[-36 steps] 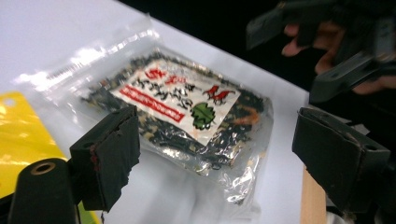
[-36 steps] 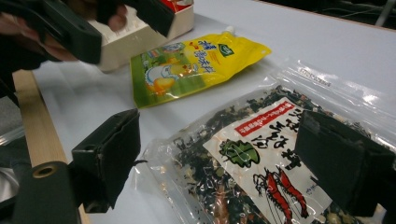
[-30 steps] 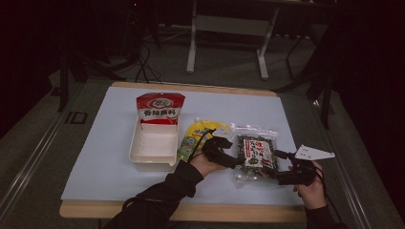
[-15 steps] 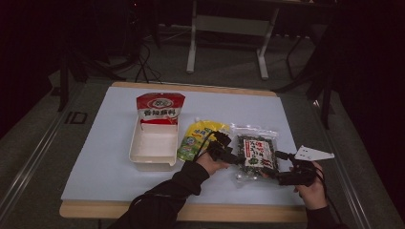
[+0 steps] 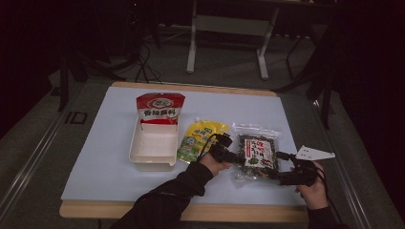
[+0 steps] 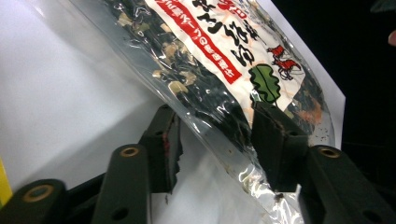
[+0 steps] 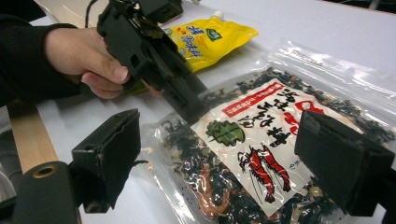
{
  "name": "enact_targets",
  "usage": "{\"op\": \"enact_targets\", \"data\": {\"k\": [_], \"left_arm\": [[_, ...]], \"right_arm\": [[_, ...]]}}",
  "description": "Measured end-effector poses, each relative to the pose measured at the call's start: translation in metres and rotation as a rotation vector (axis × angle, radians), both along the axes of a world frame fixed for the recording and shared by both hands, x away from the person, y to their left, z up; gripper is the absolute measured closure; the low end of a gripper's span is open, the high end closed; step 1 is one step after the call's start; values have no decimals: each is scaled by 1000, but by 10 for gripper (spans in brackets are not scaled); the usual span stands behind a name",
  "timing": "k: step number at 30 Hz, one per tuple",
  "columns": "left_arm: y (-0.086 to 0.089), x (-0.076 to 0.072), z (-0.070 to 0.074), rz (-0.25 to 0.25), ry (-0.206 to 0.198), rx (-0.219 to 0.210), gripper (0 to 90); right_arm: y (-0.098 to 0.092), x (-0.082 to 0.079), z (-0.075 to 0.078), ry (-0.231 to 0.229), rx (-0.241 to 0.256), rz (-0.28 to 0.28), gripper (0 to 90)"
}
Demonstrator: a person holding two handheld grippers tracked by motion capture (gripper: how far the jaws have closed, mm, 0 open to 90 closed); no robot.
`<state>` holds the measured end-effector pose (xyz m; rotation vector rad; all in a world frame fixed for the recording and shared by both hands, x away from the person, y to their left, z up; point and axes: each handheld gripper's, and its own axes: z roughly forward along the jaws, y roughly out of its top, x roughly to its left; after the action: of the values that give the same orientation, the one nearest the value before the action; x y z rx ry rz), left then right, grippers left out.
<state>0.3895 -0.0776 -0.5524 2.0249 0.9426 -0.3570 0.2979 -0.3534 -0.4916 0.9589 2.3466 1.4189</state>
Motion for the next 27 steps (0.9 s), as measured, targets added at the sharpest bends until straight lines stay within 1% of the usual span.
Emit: {"op": "enact_targets", "data": {"k": [1,2,3,4,5,8,10,11,12,13,14,15,16,17,18,19,20,21,22,23,24,25,26,27], "left_arm": [[0,-1,1,-9,-26,9,601],[0,-1,1,-9,-26,9,635],[-1,-2,1,-7,-39,13,635],[-1,-2,1,-10,-34,4,649],[0,-2,0,-9,-8,-12,682],[0,-2,0,-5,-5,-21,717],[-1,-4,4,-8,-20,-27,737],[-1,-4,4,-8,-20,-27,750],[-1,-6,8,-12,-32,-44,765],[-1,-6,8,-12,-32,-44,777],[-1,-7,10,-18,-47,-46,785],[-1,-9,12,-15,-52,-53,792],[-1,-9,13,-23,-61,-51,792],[-1,-11,15,-24,-73,-52,799],[-1,-11,15,-24,-73,-52,802],[0,-13,16,-31,-85,-55,804],[0,-13,16,-31,-85,-55,808],[1,-14,17,-28,-90,-66,808],[2,-16,17,-33,-112,-73,813],[2,-16,17,-33,-112,-73,816],[3,-17,18,-34,-113,-79,819],[3,-19,19,-40,-127,-82,819],[3,-21,20,-37,-139,-86,821],[3,-21,20,-37,-139,-86,822]], "right_arm": [[-1,0,0,-1,1,-3,140],[-1,0,0,-1,1,-3,140],[-1,0,1,0,3,-4,140],[-2,0,2,0,10,-8,140],[-3,0,2,-4,10,-13,140],[-5,1,3,-6,10,-21,140],[-6,1,3,-6,13,-24,140],[-7,1,3,-8,13,-27,140],[-8,0,4,-9,12,-32,140],[-9,0,5,-14,11,-36,140],[-11,0,6,-17,8,-44,139],[-13,-1,8,-23,6,-57,139],[-13,-1,8,-23,6,-57,139],[-18,-1,11,-29,17,-74,135],[-18,-1,11,-29,17,-74,135],[-24,-3,16,-46,22,-119,120],[-24,-3,16,-46,22,-119,120],[-26,-3,17,-48,21,-128,93],[-31,-5,20,-47,36,-182,92],[-33,-4,20,-33,40,-186,92],[-35,-4,20,-22,24,-229,92],[-37,-3,19,-10,18,-241,92],[-38,-2,18,3,18,-241,92],[-38,-2,18,3,18,-241,92]]}}
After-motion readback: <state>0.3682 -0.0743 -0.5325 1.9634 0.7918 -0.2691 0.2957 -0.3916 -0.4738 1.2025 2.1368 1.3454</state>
